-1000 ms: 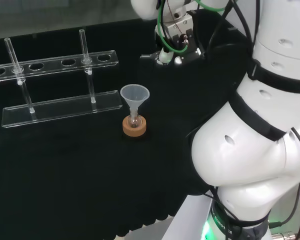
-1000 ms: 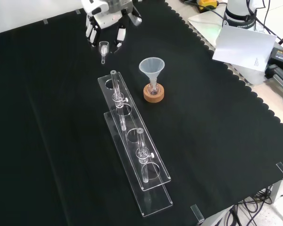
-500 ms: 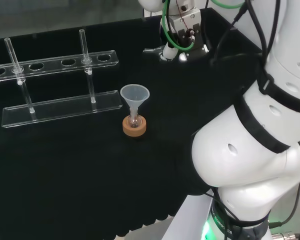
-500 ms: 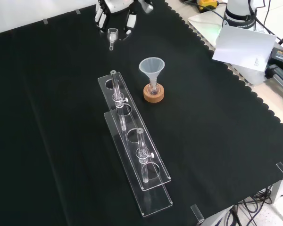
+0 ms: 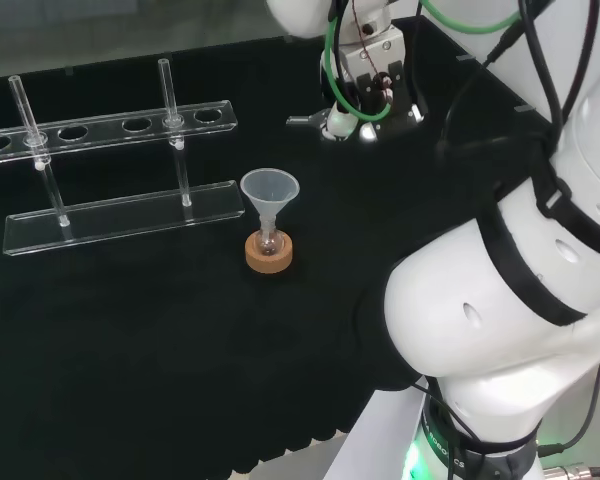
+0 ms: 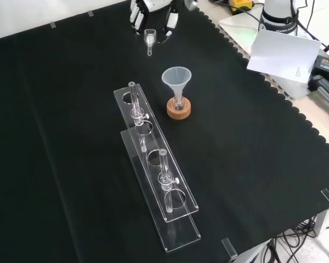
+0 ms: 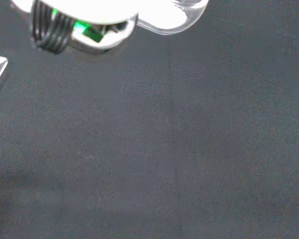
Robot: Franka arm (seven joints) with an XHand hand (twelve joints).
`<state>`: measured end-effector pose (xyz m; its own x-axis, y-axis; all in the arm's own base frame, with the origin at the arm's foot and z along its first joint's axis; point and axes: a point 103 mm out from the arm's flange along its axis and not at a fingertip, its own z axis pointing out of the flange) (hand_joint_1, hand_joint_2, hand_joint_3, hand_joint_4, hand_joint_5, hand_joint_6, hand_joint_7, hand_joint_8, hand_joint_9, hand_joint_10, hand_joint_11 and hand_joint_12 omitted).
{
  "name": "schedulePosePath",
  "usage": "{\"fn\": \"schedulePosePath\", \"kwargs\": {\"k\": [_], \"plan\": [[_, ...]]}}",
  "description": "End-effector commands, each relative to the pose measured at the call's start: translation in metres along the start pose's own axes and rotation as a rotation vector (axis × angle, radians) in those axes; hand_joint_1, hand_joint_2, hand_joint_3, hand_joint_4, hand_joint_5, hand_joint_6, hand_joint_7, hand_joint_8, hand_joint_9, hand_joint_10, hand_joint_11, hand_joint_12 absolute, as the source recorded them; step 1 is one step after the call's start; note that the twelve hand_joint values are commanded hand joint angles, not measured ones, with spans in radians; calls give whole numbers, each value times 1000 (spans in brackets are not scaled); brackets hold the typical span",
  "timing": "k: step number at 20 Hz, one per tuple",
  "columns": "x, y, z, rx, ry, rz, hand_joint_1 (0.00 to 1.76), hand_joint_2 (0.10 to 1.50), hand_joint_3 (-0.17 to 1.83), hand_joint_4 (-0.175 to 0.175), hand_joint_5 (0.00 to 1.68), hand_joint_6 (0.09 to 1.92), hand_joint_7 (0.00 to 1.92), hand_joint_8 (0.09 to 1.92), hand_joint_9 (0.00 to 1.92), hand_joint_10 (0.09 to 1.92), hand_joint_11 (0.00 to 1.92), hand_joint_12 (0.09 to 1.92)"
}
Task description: Pour all the NaCl from the weighing funnel into the round-bottom flask.
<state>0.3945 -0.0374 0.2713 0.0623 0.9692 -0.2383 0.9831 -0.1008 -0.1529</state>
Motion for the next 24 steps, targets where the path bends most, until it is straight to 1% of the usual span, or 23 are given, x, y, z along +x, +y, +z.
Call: {"fn": "schedulePosePath", "kwargs": {"k": [1, 4, 6, 12, 16, 24], "plan": [[21, -31, 1, 29, -33, -10, 1137, 667, 578, 175, 1358, 484, 922, 591, 1320, 111, 1150, 819], [27, -40, 1, 37, -49, -13, 1137, 667, 578, 175, 1359, 482, 921, 591, 1320, 109, 1150, 820], [30, -43, 0, 44, -71, -16, 1137, 667, 579, 175, 1360, 481, 921, 591, 1320, 108, 1149, 820], [37, -43, 5, 107, -117, -13, 1138, 666, 579, 175, 1361, 479, 920, 591, 1320, 105, 1149, 822], [40, -41, 7, 109, -169, -17, 1138, 666, 579, 175, 1361, 478, 920, 592, 1321, 103, 1149, 823], [43, -36, 13, 132, -229, -22, 1138, 665, 580, 175, 1363, 475, 920, 592, 1323, 100, 1150, 824]]}}
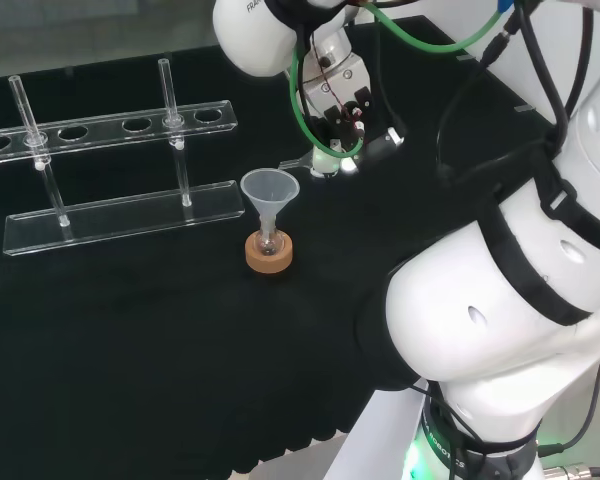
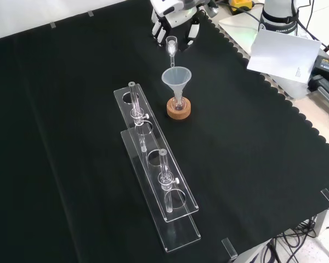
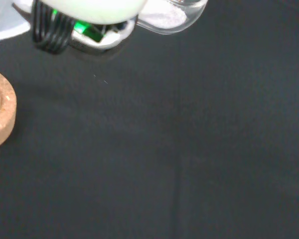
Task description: Pour all the NaCl from the weighing funnel into the round-bottom flask.
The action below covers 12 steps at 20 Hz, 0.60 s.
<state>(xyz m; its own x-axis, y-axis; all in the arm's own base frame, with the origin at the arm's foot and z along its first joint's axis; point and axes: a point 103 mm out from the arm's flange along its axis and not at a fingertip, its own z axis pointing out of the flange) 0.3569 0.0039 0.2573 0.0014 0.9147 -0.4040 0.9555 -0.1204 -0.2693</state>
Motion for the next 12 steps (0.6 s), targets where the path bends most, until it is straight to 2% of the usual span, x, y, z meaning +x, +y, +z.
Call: {"fn": "schedulePosePath", "kwargs": {"k": [1, 12], "plan": [[3, 4, 3, 14, -51, -2, 1138, 665, 580, 175, 1363, 475, 920, 592, 1323, 100, 1150, 824], [6, 4, 4, 24, -129, 2, 1139, 665, 580, 175, 1365, 472, 916, 592, 1325, 96, 1151, 824]]}}
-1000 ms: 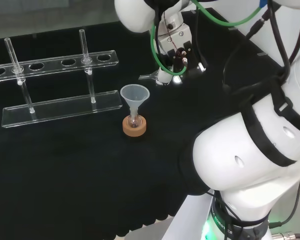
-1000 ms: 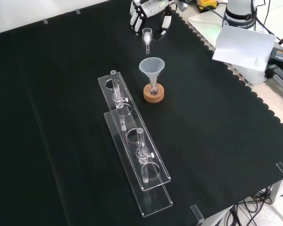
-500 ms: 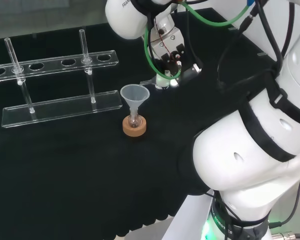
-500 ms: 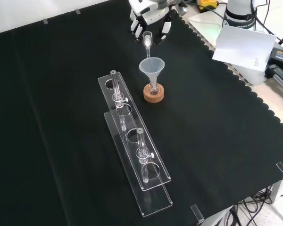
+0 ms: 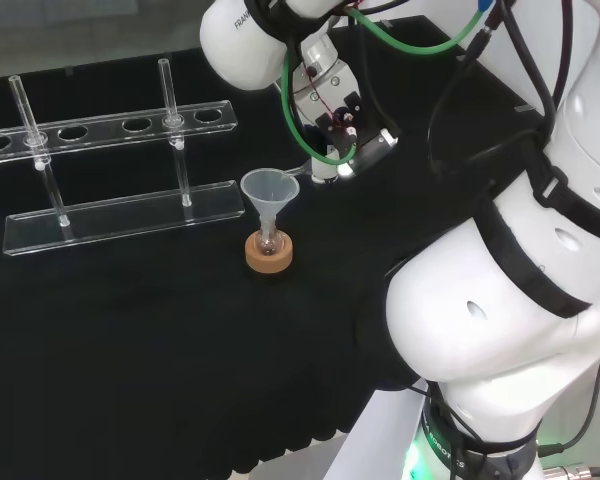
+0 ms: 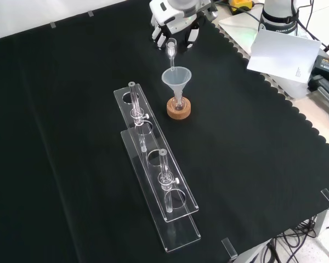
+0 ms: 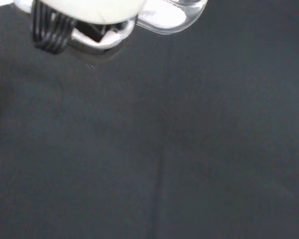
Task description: Pour all the NaCl from the weighing funnel into the round-bottom flask.
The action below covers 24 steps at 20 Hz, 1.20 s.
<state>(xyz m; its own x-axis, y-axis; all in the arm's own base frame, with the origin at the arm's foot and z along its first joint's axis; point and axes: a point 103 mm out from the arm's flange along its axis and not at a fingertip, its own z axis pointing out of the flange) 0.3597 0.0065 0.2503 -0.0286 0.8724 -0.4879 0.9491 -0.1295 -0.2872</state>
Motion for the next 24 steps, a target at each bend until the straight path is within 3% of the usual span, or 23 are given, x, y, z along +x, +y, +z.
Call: {"fn": "schedulePosePath", "kwargs": {"k": [1, 11, 24], "plan": [[1, 0, -1, 1, -42, 2, 1139, 664, 580, 175, 1365, 472, 915, 592, 1325, 95, 1151, 824], [3, 1, -9, -3, -145, -5, 1139, 665, 579, 175, 1365, 470, 910, 592, 1324, 90, 1152, 822], [5, 2, -14, -8, -202, -9, 1139, 666, 578, 175, 1365, 471, 904, 593, 1322, 87, 1152, 820]]}}
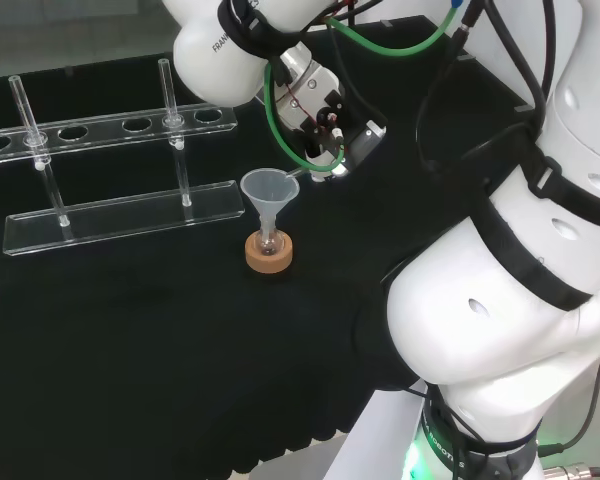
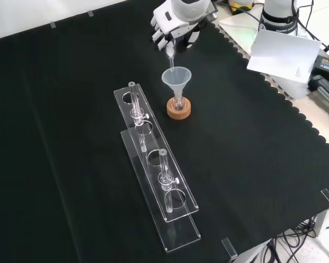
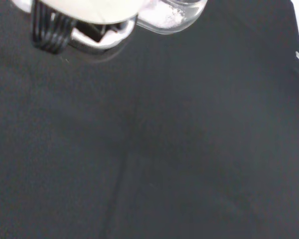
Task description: Pour all the NaCl from the weighing funnel into the round-bottom flask.
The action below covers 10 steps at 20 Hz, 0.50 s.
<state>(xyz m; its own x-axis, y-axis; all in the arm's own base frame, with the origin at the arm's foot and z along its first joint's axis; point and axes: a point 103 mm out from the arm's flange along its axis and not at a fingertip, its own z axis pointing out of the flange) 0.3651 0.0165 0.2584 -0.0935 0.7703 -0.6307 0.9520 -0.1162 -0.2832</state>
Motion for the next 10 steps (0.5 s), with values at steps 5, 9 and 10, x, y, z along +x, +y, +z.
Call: {"fn": "schedulePosePath", "kwargs": {"k": [5, 9, 10], "plan": [[1, 0, -4, 9, -32, 0, 1138, 667, 577, 175, 1364, 472, 902, 594, 1322, 87, 1152, 820], [3, 0, -7, 10, -46, -1, 1138, 667, 577, 175, 1363, 472, 900, 594, 1321, 87, 1152, 819], [3, 0, -8, 10, -49, 0, 1138, 667, 577, 175, 1363, 473, 900, 594, 1321, 87, 1151, 819]]}}
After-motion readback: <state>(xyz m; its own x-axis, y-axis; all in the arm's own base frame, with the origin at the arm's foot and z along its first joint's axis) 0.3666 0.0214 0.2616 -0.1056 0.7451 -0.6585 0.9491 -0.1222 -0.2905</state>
